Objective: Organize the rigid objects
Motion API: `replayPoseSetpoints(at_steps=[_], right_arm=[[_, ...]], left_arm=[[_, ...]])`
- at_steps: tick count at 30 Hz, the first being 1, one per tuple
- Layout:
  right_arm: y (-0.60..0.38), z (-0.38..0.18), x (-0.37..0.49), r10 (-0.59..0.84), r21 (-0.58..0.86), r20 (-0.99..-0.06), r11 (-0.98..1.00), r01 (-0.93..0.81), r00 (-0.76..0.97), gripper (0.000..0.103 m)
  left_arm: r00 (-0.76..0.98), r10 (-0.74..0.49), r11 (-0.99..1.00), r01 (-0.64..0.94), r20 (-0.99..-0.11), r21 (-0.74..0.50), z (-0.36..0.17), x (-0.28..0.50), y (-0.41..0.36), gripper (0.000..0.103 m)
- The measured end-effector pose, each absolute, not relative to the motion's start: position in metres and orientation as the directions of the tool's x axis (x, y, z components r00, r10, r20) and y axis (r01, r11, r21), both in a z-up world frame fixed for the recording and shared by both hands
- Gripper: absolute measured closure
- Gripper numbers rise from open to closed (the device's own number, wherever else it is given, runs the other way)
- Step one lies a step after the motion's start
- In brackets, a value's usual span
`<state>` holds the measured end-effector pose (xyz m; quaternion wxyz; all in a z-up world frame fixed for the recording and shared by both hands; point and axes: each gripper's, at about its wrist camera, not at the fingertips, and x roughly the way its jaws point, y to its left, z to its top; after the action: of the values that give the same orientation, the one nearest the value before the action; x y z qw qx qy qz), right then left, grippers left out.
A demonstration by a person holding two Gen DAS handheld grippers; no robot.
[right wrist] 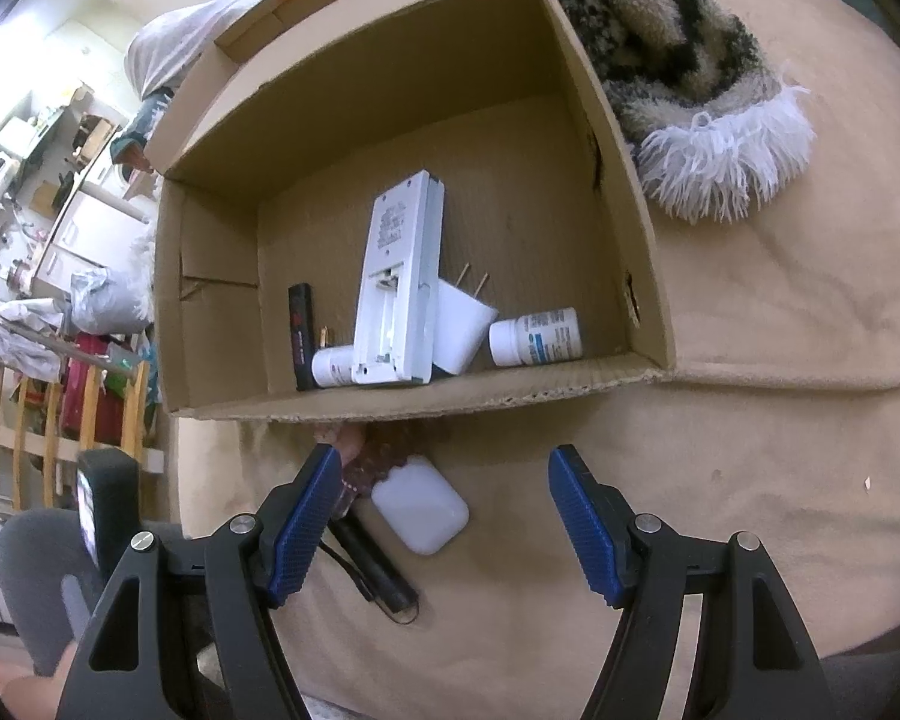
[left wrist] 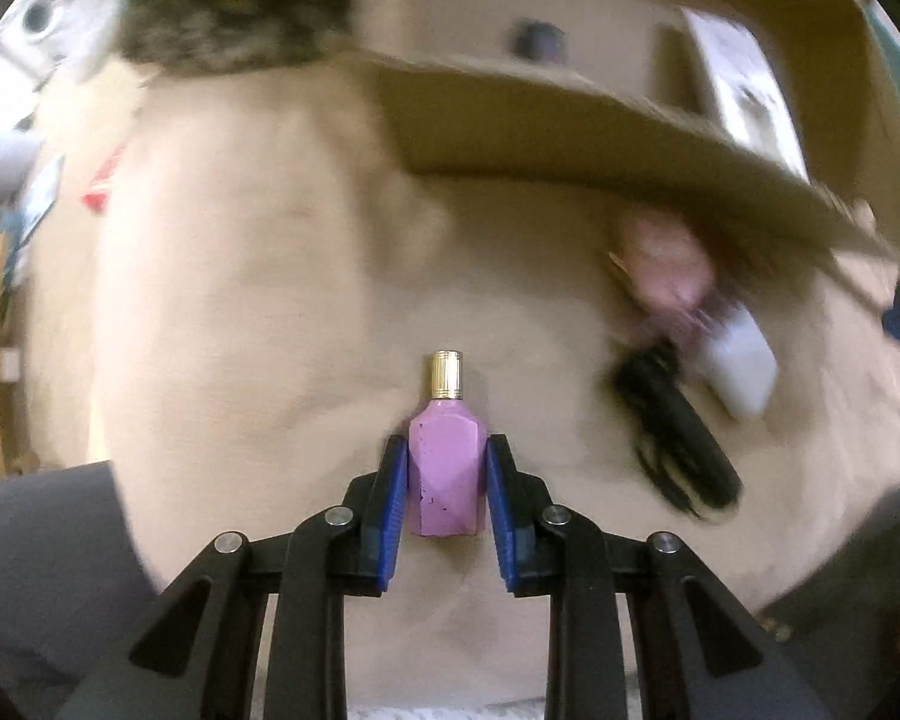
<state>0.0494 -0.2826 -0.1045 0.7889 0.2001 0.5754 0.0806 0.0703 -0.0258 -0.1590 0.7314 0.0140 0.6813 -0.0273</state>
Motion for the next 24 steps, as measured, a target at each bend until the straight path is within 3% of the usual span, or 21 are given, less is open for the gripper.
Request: replayPoseSetpoints(at_steps=[8, 17, 22, 24], right_arm=[[-0.235, -0.142, 0.063, 0.292, 0.289, -0.947, 0.957, -0.036, 0.136, 0.028], [-0.193, -0.180, 0.068, 0.186, 0.172, -0.979, 0.974, -0.144, 0.083, 0.028], [-0.184, -0.179, 0.064, 0.135, 0.110, -0.983, 0.976, -0.188, 0.125, 0.032], [-0.184, -0.178, 0.062, 0.129, 0.102, -0.983, 0.976, -0.194, 0.131, 0.041]], left_arm=[[0.084, -0.025, 0.999, 0.023, -0.996, -0.023, -0.156, 0.078, -0.020, 0.080], [0.077, -0.028, 0.999, 0.020, -0.997, -0.027, -0.156, 0.078, -0.021, 0.080], [0.095, -0.015, 1.000, 0.014, -0.995, -0.014, -0.159, 0.077, -0.017, 0.080], [0.108, -0.005, 1.000, 0.008, -0.994, -0.004, -0.156, 0.075, -0.018, 0.080]])
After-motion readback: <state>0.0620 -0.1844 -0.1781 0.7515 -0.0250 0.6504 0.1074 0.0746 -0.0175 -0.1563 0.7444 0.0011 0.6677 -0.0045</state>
